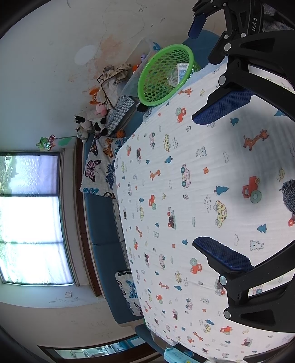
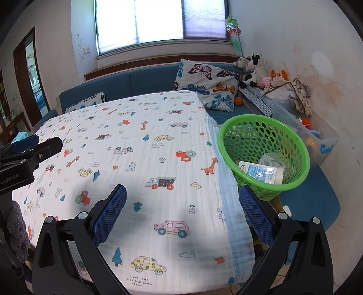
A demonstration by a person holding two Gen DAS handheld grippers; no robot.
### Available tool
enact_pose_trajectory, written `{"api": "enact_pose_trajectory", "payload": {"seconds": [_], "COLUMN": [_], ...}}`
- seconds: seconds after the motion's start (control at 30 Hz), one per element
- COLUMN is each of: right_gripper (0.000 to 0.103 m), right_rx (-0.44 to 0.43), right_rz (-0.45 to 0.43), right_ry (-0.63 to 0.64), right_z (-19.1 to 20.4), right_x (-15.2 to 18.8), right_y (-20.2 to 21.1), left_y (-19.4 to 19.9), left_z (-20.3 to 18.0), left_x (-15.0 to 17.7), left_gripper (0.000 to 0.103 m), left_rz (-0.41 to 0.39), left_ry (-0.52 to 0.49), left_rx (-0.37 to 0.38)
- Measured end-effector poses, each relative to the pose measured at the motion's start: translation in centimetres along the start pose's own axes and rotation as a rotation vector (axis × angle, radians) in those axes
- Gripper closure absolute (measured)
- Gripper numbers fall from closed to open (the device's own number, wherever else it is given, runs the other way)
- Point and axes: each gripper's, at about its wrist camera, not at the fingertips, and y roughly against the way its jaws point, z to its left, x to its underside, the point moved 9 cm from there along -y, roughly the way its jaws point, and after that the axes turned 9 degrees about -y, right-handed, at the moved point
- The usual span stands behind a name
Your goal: Collect trash
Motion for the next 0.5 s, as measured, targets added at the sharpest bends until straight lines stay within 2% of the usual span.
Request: {"api": "enact_pose_trajectory", "payload": {"seconds": [0.5], "right_gripper": [0.005], "right_rx": [-0.002], "right_rz": [-0.001], "right_ry": [0.005], "right_z": [0.37], "right_x": [0.26], "right_y": [-0.08], "left_y": [-0.09], "left_z": [0.1], "left_x": [0.1], "left_gripper": [0.007], "left_rz": [0.001], "left_ry": [0.0], "left_rx": [0.001]}}
